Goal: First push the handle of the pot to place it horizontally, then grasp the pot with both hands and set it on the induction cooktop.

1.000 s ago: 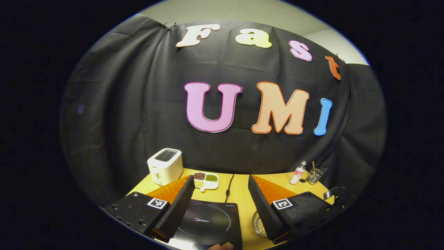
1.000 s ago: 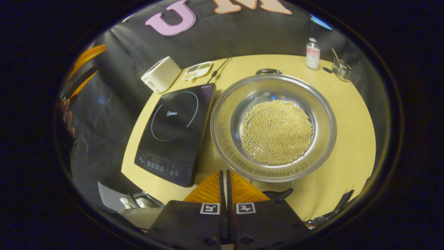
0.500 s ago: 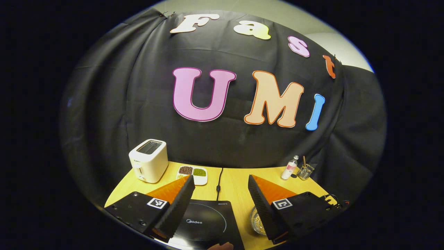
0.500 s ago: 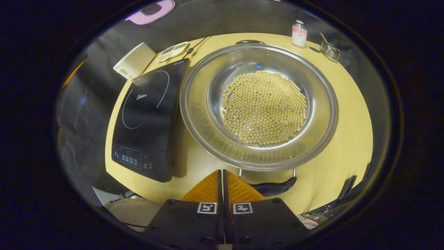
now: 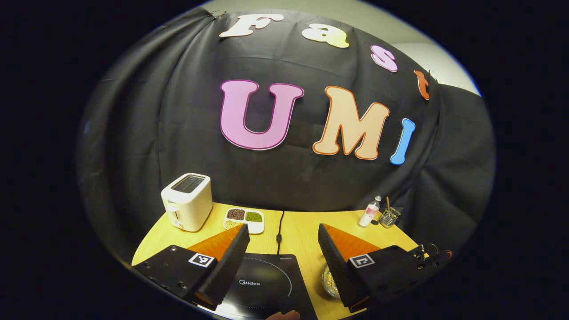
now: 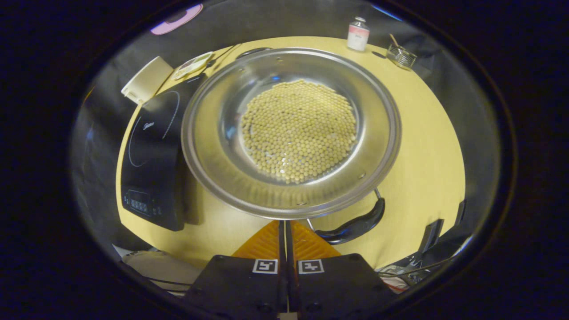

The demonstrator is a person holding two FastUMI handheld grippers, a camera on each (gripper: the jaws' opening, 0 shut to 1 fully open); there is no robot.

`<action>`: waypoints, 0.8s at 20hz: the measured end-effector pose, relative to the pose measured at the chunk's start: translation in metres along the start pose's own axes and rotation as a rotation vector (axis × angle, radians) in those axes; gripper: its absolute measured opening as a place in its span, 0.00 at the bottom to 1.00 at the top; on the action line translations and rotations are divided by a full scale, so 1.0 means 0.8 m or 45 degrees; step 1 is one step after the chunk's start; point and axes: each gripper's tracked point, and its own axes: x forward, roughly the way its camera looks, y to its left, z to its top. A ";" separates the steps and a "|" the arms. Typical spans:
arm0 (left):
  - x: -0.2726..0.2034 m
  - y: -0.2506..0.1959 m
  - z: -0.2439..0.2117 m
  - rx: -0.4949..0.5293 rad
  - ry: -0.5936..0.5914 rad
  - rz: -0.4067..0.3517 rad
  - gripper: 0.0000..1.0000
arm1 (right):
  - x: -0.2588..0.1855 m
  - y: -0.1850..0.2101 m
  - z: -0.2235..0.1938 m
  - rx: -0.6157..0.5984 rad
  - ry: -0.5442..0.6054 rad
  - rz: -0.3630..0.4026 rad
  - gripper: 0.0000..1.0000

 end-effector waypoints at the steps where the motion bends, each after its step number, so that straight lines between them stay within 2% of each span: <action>1: 0.001 0.000 0.000 0.002 0.004 -0.003 0.94 | 0.001 -0.008 0.004 0.013 -0.003 -0.015 0.00; 3: 0.002 0.000 -0.003 0.006 0.012 -0.006 0.94 | 0.003 -0.022 0.009 0.041 -0.002 -0.034 0.00; 4: 0.003 0.000 -0.004 0.006 0.017 -0.008 0.94 | 0.005 -0.027 0.012 0.051 -0.001 -0.043 0.03; 6: 0.003 -0.002 -0.006 0.004 0.021 -0.012 0.95 | 0.007 -0.037 0.018 0.072 -0.003 -0.061 0.03; 7: 0.003 -0.003 -0.006 0.003 0.022 -0.015 0.94 | 0.008 -0.041 0.018 0.082 -0.002 -0.068 0.00; 8: 0.005 -0.005 -0.007 0.002 0.026 -0.021 0.94 | 0.008 -0.044 0.020 0.086 0.002 -0.075 0.03; 12: 0.007 -0.013 -0.017 0.007 0.056 -0.046 0.95 | 0.009 -0.059 0.025 0.102 0.001 -0.101 0.03; 13: 0.007 -0.016 -0.019 0.010 0.063 -0.054 0.95 | 0.009 -0.063 0.027 0.107 0.000 -0.105 0.00; 14: 0.008 -0.019 -0.023 0.019 0.076 -0.058 0.95 | 0.011 -0.069 0.025 0.114 -0.001 -0.112 0.03; 15: 0.010 -0.018 -0.028 0.036 0.088 -0.053 0.94 | 0.012 -0.075 0.027 0.124 -0.001 -0.113 0.00; 16: 0.012 -0.017 -0.033 0.053 0.103 -0.046 0.95 | 0.012 -0.082 0.031 0.134 0.001 -0.110 0.03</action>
